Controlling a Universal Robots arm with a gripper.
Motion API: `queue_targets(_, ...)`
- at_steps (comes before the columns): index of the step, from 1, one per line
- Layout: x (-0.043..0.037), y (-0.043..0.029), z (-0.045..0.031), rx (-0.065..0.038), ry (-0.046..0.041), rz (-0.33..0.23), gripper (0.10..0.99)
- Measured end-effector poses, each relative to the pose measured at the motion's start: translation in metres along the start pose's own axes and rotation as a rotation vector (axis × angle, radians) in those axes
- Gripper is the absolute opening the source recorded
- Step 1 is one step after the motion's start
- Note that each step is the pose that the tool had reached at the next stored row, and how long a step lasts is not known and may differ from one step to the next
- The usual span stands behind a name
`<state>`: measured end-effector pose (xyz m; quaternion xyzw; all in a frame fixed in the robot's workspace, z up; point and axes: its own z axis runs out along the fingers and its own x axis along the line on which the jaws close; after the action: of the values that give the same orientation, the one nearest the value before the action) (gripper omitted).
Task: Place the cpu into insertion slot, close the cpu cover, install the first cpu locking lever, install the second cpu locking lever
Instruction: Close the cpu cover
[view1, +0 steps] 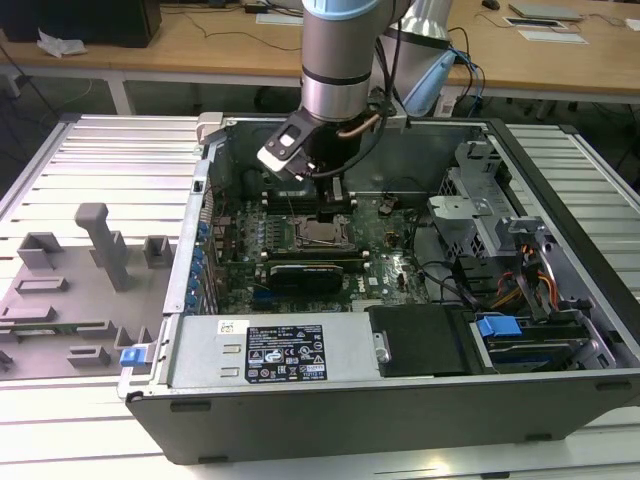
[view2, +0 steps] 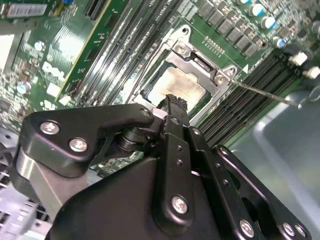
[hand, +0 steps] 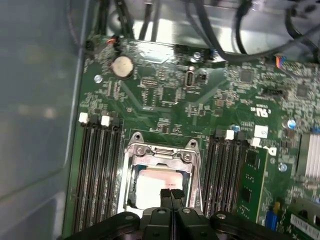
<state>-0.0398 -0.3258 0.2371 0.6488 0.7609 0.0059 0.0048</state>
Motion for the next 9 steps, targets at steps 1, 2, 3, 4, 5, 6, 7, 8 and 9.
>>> queue_targets(1,0.0000,0.0000,0.0000,0.000,-0.0003,-0.022,0.106)
queue_targets(2,0.0000,0.0000,0.0000,0.000,-0.0011,-0.082,0.106)
queue_targets(3,0.0000,0.0000,0.0000,0.000,-0.0014,-0.103,0.106)
queue_targets(4,0.0000,0.0000,0.0000,0.001,-0.0017,-0.126,0.106)
queue_targets(5,0.0000,0.0000,0.0000,0.001,-0.0021,-0.161,0.106)
queue_targets(6,0.0000,0.0000,0.0000,0.001,-0.0026,-0.197,0.106)
queue_targets(7,0.0000,0.0000,0.0000,0.001,-0.0028,-0.210,0.106)
queue_targets(8,0.0000,0.0000,0.0000,0.001,-0.0030,-0.230,0.106)
queue_targets(9,0.0000,0.0000,0.0000,0.001,-0.0032,-0.253,0.106)
